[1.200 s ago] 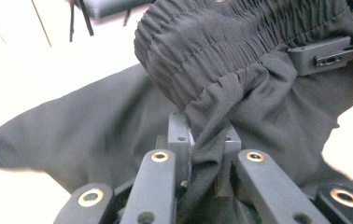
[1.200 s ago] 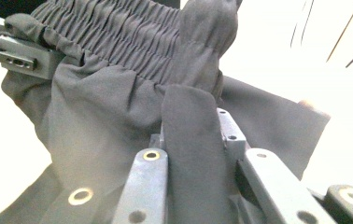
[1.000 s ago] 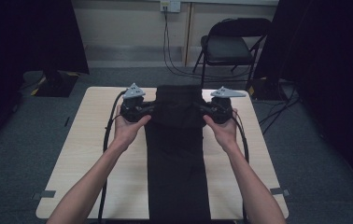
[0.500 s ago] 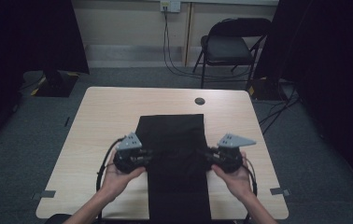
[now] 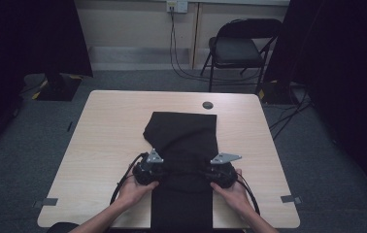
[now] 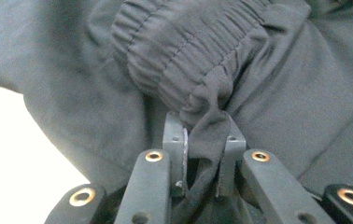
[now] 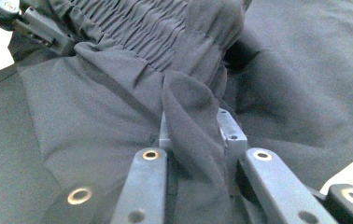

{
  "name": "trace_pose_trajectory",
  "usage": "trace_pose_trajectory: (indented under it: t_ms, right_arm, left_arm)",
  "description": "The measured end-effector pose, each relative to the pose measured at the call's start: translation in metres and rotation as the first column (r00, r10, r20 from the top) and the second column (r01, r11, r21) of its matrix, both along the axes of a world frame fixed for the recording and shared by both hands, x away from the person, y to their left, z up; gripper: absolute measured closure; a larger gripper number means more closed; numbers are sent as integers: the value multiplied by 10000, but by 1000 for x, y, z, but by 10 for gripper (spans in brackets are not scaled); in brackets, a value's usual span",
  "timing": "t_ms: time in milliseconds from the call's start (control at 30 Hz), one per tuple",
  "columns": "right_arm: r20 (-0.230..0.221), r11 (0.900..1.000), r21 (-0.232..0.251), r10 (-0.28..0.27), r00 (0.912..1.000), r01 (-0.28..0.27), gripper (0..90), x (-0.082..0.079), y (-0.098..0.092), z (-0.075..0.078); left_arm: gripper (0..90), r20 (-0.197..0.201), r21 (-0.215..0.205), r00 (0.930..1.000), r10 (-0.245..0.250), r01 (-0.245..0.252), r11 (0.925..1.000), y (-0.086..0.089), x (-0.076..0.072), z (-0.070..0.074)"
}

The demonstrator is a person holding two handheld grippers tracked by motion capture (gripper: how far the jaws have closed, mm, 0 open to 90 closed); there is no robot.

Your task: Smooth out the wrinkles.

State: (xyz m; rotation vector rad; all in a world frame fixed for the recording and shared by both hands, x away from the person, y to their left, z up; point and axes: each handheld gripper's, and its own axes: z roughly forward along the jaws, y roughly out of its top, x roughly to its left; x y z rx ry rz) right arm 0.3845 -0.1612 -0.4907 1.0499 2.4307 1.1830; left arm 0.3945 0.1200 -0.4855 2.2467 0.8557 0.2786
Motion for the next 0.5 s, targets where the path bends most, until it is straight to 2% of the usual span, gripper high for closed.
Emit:
trace_pose_trajectory:
  t_ms: [100,167,200,233,267,300,367,433,467,500]
  right_arm:
    - [246,9996,78,-290,9993,288,771,21,2,-3]
    - [339,9986,96,-531,9980,528,771,34,5,-3]
    - [339,9986,96,-531,9980,528,771,34,5,-3]
    - [379,9972,102,-739,9965,736,769,46,8,-4]
    - [379,9972,102,-739,9965,736,769,46,8,-4]
    - [262,9968,180,-786,9966,781,759,54,8,-3]
    - [125,9972,138,-739,9972,737,725,57,8,-1]
    - [147,9978,-11,-658,9977,658,655,57,8,2]
    - [123,9978,4,-666,9977,666,603,57,7,3]
    - [31,9979,-28,-644,9979,644,535,56,7,6]
  left_arm:
    - [784,279,53,9991,308,-309,9995,0,23,-1]
    - [784,391,-145,9976,564,-559,9983,1,35,-4]
    - [784,391,-145,9976,564,-559,9983,1,35,-4]
    - [783,500,-149,9959,759,-752,9971,1,45,-4]
    - [780,500,-149,9959,759,-752,9971,1,45,-4]
    - [776,215,-526,9947,1009,-997,9936,4,48,-5]
    - [769,455,-429,9956,817,-797,9959,5,45,-3]
    - [754,512,-478,9961,718,-693,9964,4,43,0]
    - [736,446,-852,9965,712,-673,9941,6,42,5]
    - [700,431,-1054,9962,751,-702,9919,7,42,7]
